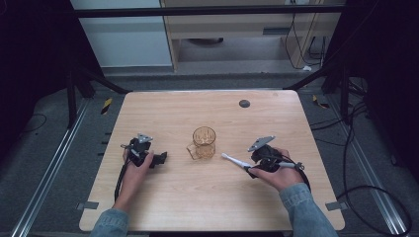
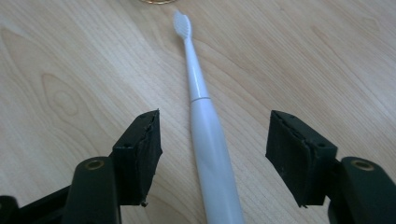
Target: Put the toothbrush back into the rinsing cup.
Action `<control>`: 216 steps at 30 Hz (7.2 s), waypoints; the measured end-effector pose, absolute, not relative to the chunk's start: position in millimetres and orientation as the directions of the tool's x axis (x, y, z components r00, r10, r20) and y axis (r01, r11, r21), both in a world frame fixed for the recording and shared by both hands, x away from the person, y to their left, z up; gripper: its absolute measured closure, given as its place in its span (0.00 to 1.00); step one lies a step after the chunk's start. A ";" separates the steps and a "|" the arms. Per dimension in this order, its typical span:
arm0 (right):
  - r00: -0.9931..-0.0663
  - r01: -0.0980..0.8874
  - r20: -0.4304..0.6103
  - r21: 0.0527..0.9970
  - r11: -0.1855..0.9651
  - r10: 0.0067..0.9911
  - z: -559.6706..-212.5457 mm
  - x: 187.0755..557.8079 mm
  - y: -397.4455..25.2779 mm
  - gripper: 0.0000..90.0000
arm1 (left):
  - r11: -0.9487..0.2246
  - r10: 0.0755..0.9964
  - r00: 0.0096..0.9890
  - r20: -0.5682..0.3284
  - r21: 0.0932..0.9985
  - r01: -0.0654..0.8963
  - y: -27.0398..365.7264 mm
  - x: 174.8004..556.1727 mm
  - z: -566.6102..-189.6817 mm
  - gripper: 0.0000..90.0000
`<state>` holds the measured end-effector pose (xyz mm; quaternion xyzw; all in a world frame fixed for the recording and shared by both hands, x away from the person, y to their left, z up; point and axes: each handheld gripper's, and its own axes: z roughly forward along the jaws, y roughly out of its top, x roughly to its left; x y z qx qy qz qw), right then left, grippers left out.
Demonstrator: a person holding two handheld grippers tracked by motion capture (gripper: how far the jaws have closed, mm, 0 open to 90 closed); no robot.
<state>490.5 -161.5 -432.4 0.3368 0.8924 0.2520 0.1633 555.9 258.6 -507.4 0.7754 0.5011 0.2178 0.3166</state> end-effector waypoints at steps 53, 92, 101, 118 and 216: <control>-0.801 0.534 -0.097 0.332 0.778 0.591 -443.6 523.0 -137.7 0.56 | -0.290 0.918 0.395 0.018 0.711 0.641 257.2 561.6 -507.5 0.00; -0.793 0.587 -0.025 0.234 0.775 0.608 -463.4 532.8 -143.1 0.74 | -0.291 0.918 0.396 0.019 0.711 0.641 257.2 561.8 -507.5 0.00; -0.751 0.633 0.003 0.287 0.719 0.660 -453.0 536.7 -154.8 0.74 | -0.291 0.918 0.396 0.019 0.711 0.641 257.2 561.8 -507.5 0.00; -0.713 0.663 0.014 0.340 0.667 0.701 -429.4 540.5 -166.6 0.74 | -0.293 0.917 0.398 0.019 0.709 0.641 257.2 561.5 -507.3 0.00; -0.623 0.362 0.000 0.887 0.288 0.782 -301.8 579.7 -68.4 0.74 | -0.292 0.917 0.397 0.019 0.712 0.639 256.9 561.4 -507.5 0.00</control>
